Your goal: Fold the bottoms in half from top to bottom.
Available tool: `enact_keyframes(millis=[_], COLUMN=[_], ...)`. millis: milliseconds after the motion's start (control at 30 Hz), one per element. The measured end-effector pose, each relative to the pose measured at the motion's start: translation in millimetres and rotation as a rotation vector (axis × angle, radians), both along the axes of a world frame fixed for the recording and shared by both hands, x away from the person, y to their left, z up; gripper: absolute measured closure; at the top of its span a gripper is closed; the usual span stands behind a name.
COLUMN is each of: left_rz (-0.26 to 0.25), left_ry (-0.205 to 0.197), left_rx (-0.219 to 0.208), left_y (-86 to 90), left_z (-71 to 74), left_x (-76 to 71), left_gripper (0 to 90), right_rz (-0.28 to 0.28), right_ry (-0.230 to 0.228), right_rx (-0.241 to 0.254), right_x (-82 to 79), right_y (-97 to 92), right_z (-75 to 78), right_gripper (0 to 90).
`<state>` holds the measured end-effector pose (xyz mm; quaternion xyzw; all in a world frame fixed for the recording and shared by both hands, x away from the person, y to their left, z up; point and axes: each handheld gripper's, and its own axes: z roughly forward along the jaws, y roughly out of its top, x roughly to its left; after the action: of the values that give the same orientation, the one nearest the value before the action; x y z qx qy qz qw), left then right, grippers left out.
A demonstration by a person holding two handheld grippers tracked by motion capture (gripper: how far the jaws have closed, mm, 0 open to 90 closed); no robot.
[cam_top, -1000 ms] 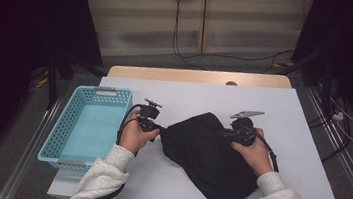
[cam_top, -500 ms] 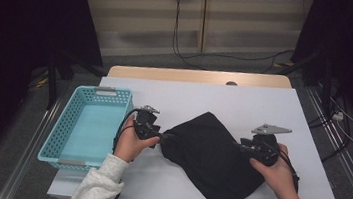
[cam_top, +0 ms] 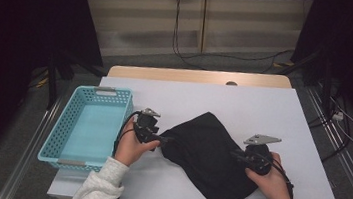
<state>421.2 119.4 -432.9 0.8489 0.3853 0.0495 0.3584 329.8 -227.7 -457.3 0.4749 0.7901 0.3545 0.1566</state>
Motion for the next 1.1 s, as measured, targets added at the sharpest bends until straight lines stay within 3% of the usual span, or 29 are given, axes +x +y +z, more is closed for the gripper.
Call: enact_keyframes(millis=[100,300,533,1100], left_rz=[-0.002,0.007,0.010,0.008], left_ry=[-0.003,-0.010,-0.028,-0.017], left_rx=[-0.002,-0.012,-0.036,-0.050], left_y=[0.2,2.5,0.8,-5.5], left_z=[1.0,4.5,6.8,5.7], left_x=[-0.4,-0.2,-2.6,0.1], left_gripper=[21.8,21.1,20.1,18.5], right_rz=[-0.013,-0.010,-0.014,-0.023], right_ry=[0.003,0.012,0.017,0.032], right_rx=[0.031,0.047,0.081,0.105], right_x=[0.1,-2.3,-11.6,-31.5], right_y=[0.6,-2.4,-19.1,-34.2], right_z=[-2.2,4.7,16.0,21.4], right_gripper=[82.5,83.2,83.3,83.3])
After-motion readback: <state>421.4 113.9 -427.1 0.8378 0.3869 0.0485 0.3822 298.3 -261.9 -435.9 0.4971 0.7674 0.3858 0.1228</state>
